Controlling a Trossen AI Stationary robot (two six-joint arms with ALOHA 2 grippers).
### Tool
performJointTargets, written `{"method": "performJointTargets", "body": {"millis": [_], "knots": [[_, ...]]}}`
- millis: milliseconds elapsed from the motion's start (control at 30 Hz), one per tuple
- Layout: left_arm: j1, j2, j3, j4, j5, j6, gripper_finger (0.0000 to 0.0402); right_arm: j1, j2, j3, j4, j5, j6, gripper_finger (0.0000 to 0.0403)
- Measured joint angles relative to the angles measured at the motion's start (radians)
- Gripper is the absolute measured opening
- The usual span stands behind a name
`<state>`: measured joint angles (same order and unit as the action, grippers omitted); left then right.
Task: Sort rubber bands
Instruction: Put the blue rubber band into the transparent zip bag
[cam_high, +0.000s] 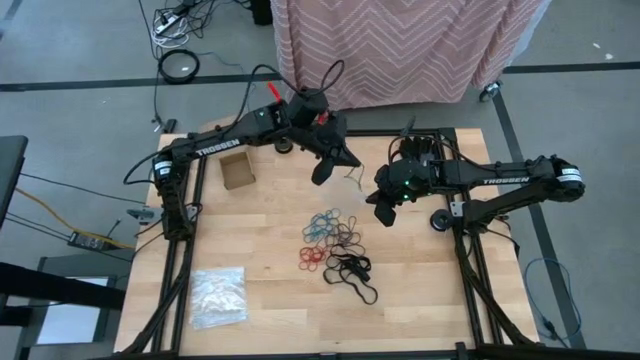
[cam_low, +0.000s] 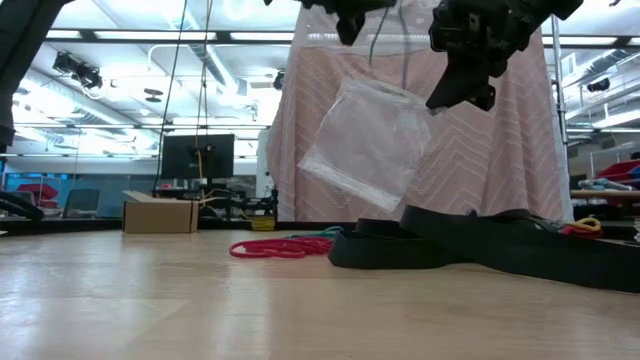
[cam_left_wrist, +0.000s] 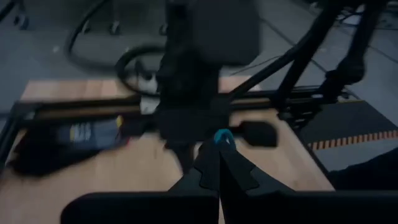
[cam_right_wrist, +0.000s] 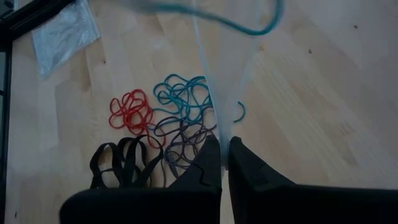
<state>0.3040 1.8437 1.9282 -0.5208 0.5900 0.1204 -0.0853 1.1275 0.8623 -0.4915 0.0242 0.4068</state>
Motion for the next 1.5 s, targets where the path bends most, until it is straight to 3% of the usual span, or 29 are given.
{"method": "performJointTargets", "body": {"millis": [500,800,1233,1500], "knots": [[0.003,0.0,0.0,0.006,-0.039,0.009,0.0,0.0,0.0,0.0,0.0,0.0,0.001,0.0],[0.024,0.0,0.0,-0.076,-0.046,0.037,0.0,0.0,0.0,0.0,0.0,0.0,0.001,0.0],[0.039,0.001,0.0,-0.105,-0.17,0.12,0.0,0.0,0.0,0.0,0.004,0.008,-0.004,0.0],[0.04,0.005,-0.001,-0.163,-0.133,0.135,0.0,-0.003,0.0,0.0,0.034,0.037,-0.005,0.0]]}}
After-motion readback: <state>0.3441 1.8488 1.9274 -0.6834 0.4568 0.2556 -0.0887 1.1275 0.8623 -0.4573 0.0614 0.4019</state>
